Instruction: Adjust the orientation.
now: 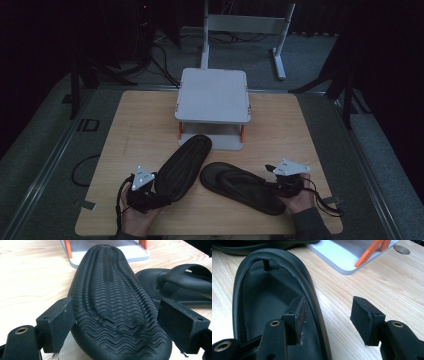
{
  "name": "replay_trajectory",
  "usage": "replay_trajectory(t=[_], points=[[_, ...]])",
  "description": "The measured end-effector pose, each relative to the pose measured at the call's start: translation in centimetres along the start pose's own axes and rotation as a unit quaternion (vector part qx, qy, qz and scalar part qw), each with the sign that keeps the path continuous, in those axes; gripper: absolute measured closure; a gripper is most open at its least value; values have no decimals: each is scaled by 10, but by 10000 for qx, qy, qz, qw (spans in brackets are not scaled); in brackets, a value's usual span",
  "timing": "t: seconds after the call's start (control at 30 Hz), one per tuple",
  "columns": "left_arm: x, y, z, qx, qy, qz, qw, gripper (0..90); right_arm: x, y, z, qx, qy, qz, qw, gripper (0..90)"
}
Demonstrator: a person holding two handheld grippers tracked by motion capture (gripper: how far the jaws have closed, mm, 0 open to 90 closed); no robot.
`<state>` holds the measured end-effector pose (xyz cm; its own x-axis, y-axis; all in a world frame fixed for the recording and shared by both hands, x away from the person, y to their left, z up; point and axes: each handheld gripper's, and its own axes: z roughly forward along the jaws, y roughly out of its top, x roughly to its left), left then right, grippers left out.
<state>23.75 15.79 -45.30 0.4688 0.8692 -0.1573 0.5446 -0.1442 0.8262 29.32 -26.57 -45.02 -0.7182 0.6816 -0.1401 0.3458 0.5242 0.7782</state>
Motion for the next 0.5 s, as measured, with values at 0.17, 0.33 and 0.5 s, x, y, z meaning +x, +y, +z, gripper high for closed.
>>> replay_trajectory(t=[0.17, 0.33, 0.5], points=[[1, -1, 6, 48, 26, -57, 10000, 99, 0, 1, 2, 0, 16, -16, 10000, 443], [5, -2, 10, 105, 8, -209, 9997, 63, 1, 2, 3, 15, 49, -16, 10000, 438], [10, -5, 14, 173, -61, -351, 9992, 18, 3, 2, 5, 36, 77, -26, 10000, 432]])
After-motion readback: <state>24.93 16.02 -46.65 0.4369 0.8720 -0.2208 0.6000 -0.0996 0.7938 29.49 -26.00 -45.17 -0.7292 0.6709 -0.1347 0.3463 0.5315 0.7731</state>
